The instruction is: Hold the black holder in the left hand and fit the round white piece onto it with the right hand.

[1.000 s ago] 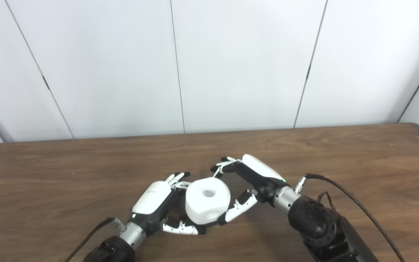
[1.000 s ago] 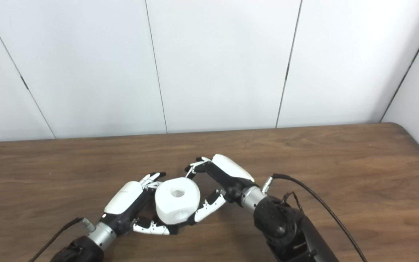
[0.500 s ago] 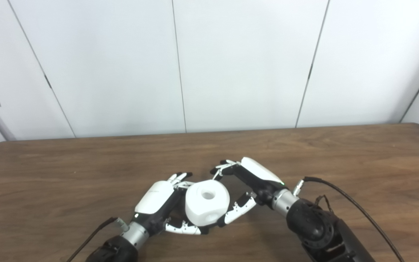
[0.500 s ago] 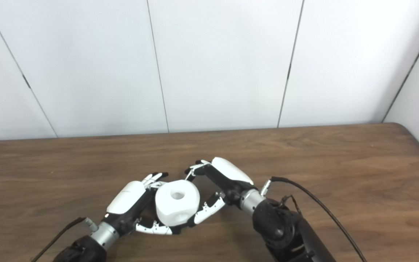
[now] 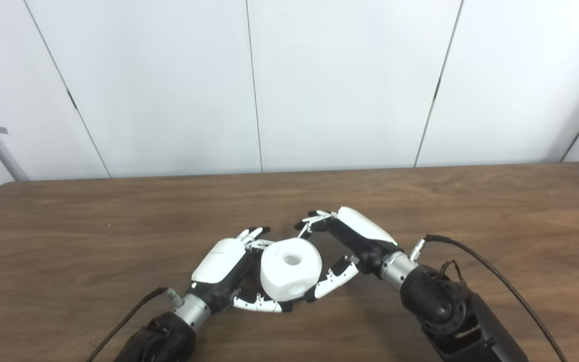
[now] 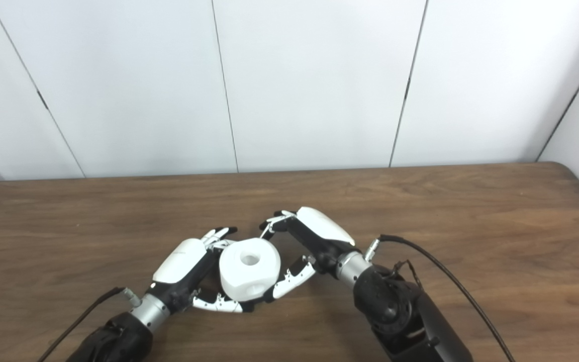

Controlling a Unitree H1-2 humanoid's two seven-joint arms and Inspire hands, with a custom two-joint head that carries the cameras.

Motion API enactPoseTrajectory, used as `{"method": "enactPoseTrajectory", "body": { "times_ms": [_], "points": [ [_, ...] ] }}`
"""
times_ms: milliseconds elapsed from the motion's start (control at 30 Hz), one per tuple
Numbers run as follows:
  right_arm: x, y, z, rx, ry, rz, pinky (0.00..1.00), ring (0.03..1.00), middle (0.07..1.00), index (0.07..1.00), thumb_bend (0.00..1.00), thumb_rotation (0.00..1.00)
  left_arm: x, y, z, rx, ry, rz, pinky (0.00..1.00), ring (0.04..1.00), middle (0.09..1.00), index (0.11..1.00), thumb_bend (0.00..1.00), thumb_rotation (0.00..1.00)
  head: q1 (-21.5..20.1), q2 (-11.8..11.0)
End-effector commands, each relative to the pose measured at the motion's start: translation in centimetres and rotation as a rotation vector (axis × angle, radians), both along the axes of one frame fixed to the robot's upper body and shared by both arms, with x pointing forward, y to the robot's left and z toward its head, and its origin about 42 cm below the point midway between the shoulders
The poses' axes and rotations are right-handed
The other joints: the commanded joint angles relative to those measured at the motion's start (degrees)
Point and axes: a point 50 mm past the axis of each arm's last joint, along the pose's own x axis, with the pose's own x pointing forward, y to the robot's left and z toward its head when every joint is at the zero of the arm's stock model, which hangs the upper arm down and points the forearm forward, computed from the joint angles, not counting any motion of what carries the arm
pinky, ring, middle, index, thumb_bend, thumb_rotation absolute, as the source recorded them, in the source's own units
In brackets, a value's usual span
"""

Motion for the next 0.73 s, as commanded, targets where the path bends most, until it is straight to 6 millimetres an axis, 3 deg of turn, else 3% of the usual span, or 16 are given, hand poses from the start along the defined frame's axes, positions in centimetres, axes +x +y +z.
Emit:
{"method": "enactPoseTrajectory", "body": {
  "times_ms": [0,33,133,267,700],
  "points": [
    [-0.1,0.0,0.9,-0.057,-0.015,0.051,1.00,0.973,0.872,0.641,0.77,0.36,-0.3,-0.6,-0.4,0.027,0.015,-0.041,1.00,0.965,0.776,0.481,0.52,0.05,0.1,0.0],
    [-0.2,0.0,1.1,-0.061,-0.007,0.054,1.00,0.978,0.881,0.695,0.84,0.41,-0.3,-0.6,-0.4,0.026,0.018,-0.038,1.00,0.966,0.776,0.481,0.52,0.05,0.0,0.0],
    [-0.5,-0.4,1.5,-0.051,0.015,0.053,1.00,0.997,0.919,0.836,0.94,0.41,-0.2,-0.4,-0.4,0.028,0.018,-0.034,1.00,0.965,0.776,0.481,0.52,0.05,-0.1,0.0],
    [-0.9,-1.2,2.1,-0.034,0.027,0.037,1.00,1.000,0.950,0.940,0.97,0.37,-0.1,-0.2,-0.3,0.034,0.019,-0.032,1.00,0.967,0.778,0.481,0.52,0.05,-0.3,0.0],
    [-1.4,-6.7,1.5,-0.003,0.064,-0.065,1.00,1.000,0.992,0.919,0.92,0.31,0.0,0.4,-0.1,0.027,0.020,-0.025,1.00,0.963,0.772,0.481,0.52,0.05,-0.9,0.1]
  ]
}}
